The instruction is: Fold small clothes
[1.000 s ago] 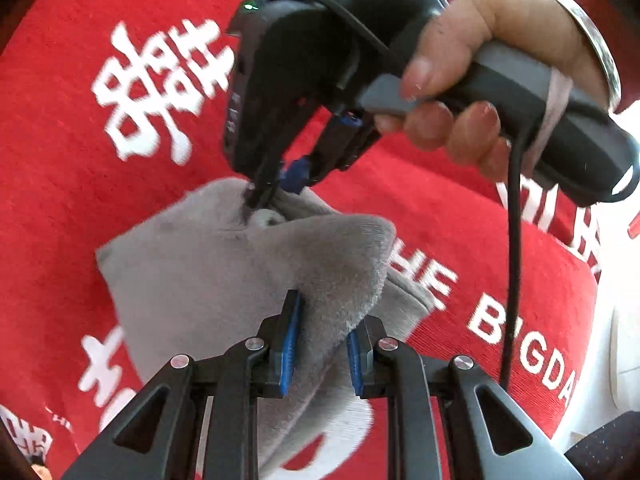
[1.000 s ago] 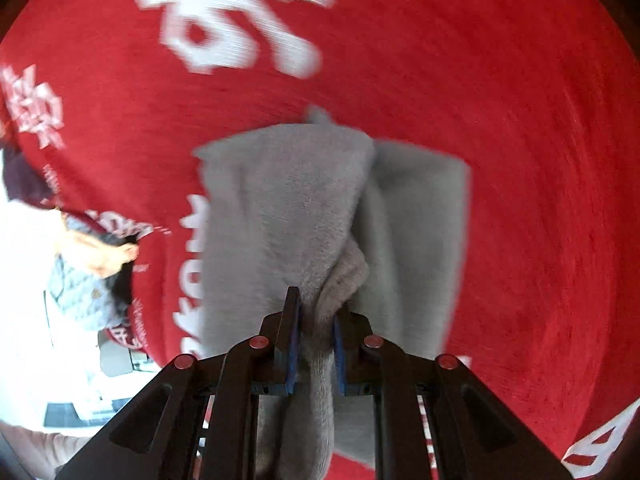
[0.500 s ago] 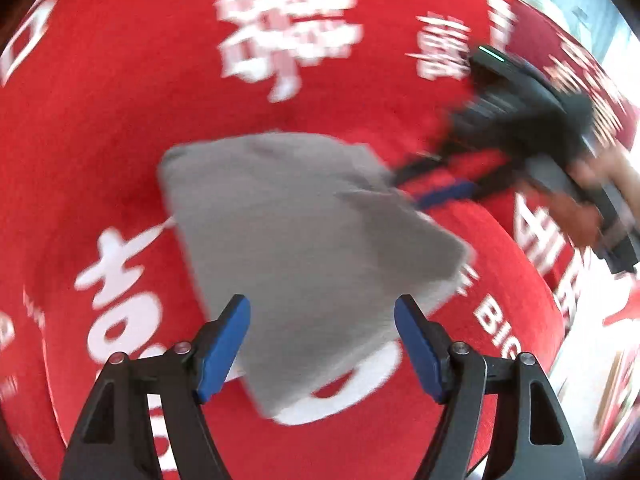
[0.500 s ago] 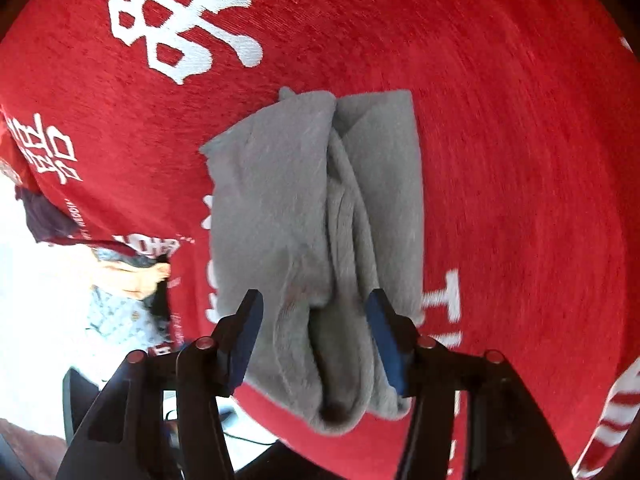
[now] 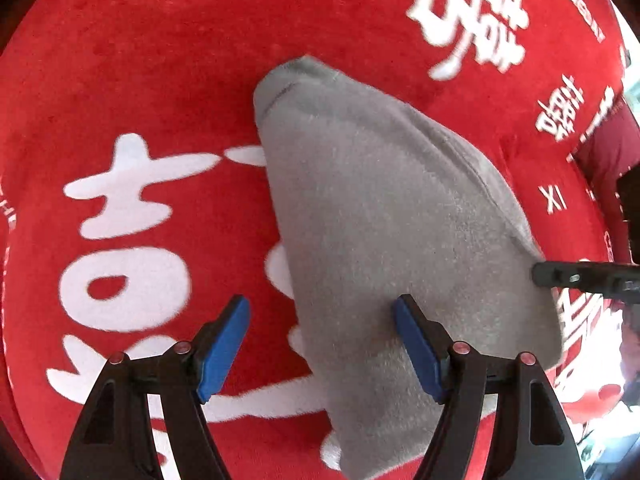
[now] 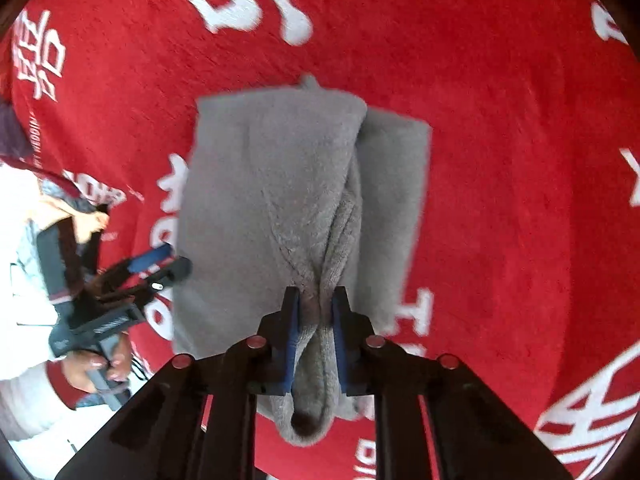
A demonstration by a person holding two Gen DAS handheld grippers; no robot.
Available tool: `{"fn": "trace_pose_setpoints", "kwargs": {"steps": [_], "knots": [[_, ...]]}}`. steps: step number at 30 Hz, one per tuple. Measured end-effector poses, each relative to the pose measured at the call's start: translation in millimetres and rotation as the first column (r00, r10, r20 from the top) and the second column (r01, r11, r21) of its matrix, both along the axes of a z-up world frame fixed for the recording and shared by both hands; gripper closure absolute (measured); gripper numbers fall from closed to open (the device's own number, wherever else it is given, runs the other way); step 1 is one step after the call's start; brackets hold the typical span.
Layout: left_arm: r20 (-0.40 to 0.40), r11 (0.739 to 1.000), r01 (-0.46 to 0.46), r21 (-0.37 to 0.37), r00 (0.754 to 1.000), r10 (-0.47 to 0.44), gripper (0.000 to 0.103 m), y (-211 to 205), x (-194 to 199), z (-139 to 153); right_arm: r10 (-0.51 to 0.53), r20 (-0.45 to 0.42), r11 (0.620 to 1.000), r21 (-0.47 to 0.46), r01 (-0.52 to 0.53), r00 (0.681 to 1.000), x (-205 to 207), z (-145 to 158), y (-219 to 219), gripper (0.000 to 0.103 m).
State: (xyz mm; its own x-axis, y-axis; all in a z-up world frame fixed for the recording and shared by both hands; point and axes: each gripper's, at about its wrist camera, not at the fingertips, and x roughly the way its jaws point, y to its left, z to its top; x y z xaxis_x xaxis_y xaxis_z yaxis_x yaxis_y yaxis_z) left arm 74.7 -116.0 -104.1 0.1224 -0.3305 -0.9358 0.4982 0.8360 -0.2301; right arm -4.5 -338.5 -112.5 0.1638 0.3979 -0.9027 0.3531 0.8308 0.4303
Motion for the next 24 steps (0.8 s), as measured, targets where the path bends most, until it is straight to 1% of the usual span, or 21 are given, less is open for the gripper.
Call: {"fn": "trace_pose_setpoints", "kwargs": {"steps": [1,2,4,5,6,7,8,9,10,12,15,16,17,18,19,20,22,23,24], "knots": [[-0.014,1.000,0.002,0.000,1.000,-0.002,0.027,-3.2,-2.1,-4.3,0.013,-0.037,1.000,-0.028,-0.014,0.999,-4.6,-10.6,1.1,0.086],[-0.021,1.000,-0.003,0.001,1.000,0.003,0.027,-6.2,-3.3,-5.4,0.028,-0.052,0.999,-0.041,-0.030,0.998,-6.4,-17.2,3.9,0.086],[-0.029,1.000,-0.026,-0.001,0.999,0.026,0.025,-6.1,-2.0,-8.6,0.028,-0.033,0.999,-0.038,-0.029,0.999,-7.3,-19.7,5.2,0.085],[-0.034,0.999,-0.039,-0.002,0.999,0.039,0.022,-5.8,0.1,-9.1,0.012,-0.024,1.000,-0.027,-0.012,1.000,-7.3,-17.7,3.6,0.083],[-0.037,0.999,-0.045,-0.002,0.998,0.045,0.022,-5.1,1.3,-9.8,-0.018,-0.018,1.000,-0.008,0.017,1.000,-8.6,-15.8,0.1,0.081],[-0.034,0.999,-0.042,-0.006,0.999,0.042,0.022,-4.5,1.5,-9.5,-0.040,-0.015,0.999,0.001,0.040,0.999,-10.7,-14.5,-3.2,0.078],[-0.026,0.999,-0.035,-0.004,0.999,0.035,0.022,-4.5,0.4,-7.6,-0.072,-0.006,0.997,0.000,0.072,0.997,-12.1,-10.0,-8.2,0.067],[-0.014,1.000,-0.025,0.001,1.000,0.025,0.022,-5.6,-0.5,-5.8,-0.097,0.012,0.995,-0.009,0.097,0.995,-13.1,-4.5,-13.8,0.060],[-0.007,1.000,-0.018,0.005,1.000,0.018,0.022,-6.6,-2.5,-4.0,-0.130,0.039,0.991,-0.009,0.131,0.991,-12.4,0.9,-20.2,0.057],[-0.010,1.000,-0.021,0.009,1.000,0.021,0.022,-8.5,-3.5,-3.8,-0.222,0.075,0.974,0.063,0.218,0.972,-5.7,1.8,-36.8,0.055],[-0.021,0.999,-0.037,0.005,0.999,0.037,0.022,-9.2,-2.6,-5.9,-0.297,0.072,0.948,0.139,0.286,0.952,17.6,-11.5,-47.8,0.055],[-0.019,0.999,-0.039,0.005,0.999,0.040,0.022,-7.9,-3.0,-5.6,-0.314,0.049,0.938,0.168,0.302,0.948,27.0,-20.0,-50.5,0.055],[-0.019,0.999,-0.042,0.006,0.999,0.042,0.022,-7.9,-3.2,-5.3,-0.332,0.002,0.927,0.184,0.326,0.943,35.3,-32.1,-52.6,0.056],[-0.021,0.999,-0.045,0.009,0.999,0.045,0.022,-7.3,-3.4,-4.8,-0.350,-0.051,0.916,0.189,0.353,0.935,40.4,-44.4,-54.9,0.080],[-0.025,0.999,-0.049,0.013,0.998,0.050,0.022,-6.6,-3.2,-3.6,-0.365,-0.063,0.906,0.207,0.370,0.929,44.3,-49.4,-54.8,0.096],[-0.022,0.998,-0.054,0.017,0.998,0.055,0.022,-6.9,-3.5,-1.4,-0.364,-0.024,0.910,0.201,0.361,0.931,48.4,-42.1,-53.3,0.095],[-0.011,0.999,-0.050,0.017,0.999,0.050,0.022,-5.2,-5.5,1.0,-0.284,0.084,0.954,0.126,0.272,0.955,55.5,-17.4,-44.3,0.095],[-0.008,0.999,-0.043,0.018,0.999,0.044,0.022,-6.4,-7.1,-0.6,-0.230,0.099,0.973,0.060,0.225,0.968,56.0,-10.3,-39.6,0.095],[-0.009,0.999,-0.041,0.015,0.999,0.041,0.021,-7.6,-8.2,-2.8,-0.181,0.071,0.983,-0.003,0.182,0.981,57.1,-13.3,-36.5,0.095]]}}
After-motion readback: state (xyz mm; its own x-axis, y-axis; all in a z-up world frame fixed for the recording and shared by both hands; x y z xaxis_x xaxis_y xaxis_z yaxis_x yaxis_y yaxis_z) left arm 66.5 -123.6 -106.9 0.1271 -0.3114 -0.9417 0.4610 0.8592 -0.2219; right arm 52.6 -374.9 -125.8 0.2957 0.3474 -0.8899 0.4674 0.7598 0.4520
